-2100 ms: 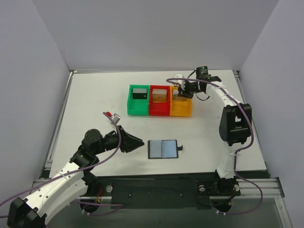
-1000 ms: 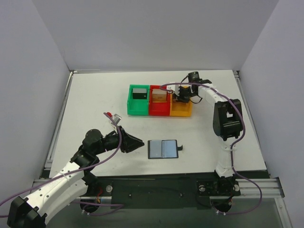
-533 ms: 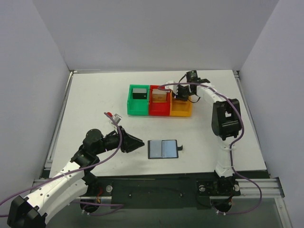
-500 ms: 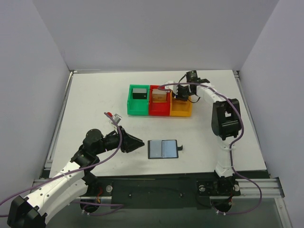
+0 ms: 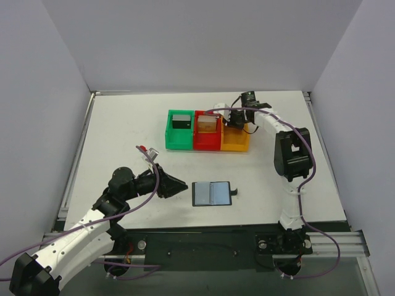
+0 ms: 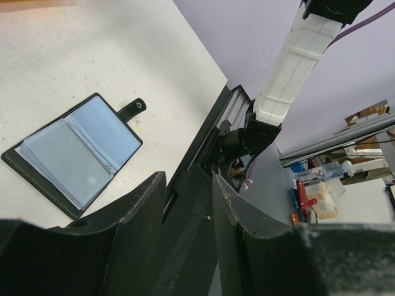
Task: Take the credit cards out of the card holder
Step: Place the credit card in the storage box.
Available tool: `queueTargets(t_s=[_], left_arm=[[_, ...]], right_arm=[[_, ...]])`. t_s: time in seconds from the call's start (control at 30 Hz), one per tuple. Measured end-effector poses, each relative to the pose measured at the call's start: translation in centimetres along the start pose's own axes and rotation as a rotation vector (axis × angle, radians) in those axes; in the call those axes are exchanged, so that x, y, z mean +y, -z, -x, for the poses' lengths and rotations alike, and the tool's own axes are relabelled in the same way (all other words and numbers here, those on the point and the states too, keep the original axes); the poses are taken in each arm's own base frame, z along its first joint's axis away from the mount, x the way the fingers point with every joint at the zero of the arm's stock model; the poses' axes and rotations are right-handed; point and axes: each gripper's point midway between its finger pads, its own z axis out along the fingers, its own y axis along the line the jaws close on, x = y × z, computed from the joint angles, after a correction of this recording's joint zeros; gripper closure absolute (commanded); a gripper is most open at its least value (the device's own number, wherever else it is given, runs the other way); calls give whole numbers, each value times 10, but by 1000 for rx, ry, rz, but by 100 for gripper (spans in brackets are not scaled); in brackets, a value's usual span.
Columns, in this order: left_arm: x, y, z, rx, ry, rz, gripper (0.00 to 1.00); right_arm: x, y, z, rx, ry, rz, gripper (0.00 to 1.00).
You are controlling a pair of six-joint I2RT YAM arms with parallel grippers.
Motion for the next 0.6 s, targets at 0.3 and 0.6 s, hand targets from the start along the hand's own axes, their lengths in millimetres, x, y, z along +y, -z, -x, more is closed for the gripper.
queueTargets(t_s=[0.3,0.6], left_arm=[[1,0,-1,3,5,2,54],[1,0,0,2,5,1,54]], right_arm=[[-10,-1,-1,15,-27,-54,87],[-14,-4,-5,25,-35,-89,85]])
